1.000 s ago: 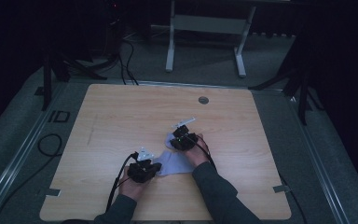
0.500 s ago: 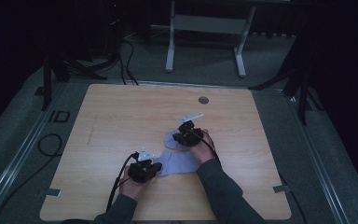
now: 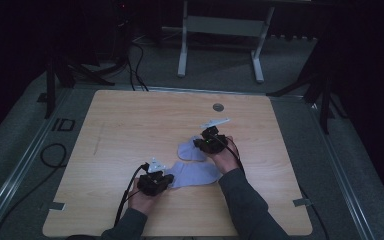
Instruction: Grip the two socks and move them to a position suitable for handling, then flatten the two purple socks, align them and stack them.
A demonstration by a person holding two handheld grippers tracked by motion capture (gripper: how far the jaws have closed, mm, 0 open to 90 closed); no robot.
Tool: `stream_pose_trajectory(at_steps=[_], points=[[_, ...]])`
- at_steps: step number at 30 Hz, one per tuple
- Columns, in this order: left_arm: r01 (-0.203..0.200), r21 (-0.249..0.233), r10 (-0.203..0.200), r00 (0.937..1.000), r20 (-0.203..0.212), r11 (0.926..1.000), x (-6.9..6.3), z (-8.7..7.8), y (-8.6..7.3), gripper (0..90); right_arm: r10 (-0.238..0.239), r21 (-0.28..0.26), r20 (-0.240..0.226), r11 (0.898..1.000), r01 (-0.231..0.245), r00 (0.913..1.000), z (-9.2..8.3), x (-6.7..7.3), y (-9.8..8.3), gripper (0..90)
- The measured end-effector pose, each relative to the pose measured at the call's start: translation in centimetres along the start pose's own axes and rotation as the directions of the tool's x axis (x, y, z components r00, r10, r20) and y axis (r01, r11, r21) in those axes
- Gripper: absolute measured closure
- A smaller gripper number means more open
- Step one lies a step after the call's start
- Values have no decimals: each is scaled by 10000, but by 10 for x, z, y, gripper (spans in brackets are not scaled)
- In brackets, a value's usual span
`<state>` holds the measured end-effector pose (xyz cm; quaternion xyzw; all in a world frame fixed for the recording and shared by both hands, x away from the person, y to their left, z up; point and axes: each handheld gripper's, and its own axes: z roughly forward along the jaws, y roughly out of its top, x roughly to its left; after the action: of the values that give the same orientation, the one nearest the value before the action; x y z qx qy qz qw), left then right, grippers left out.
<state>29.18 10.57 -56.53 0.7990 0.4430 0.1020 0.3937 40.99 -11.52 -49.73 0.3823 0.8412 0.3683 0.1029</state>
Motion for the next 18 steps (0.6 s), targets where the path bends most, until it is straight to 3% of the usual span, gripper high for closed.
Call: stream_pose_trajectory(at_steps=[9, 18], points=[[19, -11, -19, 10000, 11, 10000, 0, 0, 0, 872, 294, -151, -12, 9995, -294, 9996, -7, -10, -6, 878], [12, -26, -12, 10000, -4, 10000, 0, 0, 0, 872, 891, -312, 41, 9956, -889, 9960, -14, -27, -17, 878]])
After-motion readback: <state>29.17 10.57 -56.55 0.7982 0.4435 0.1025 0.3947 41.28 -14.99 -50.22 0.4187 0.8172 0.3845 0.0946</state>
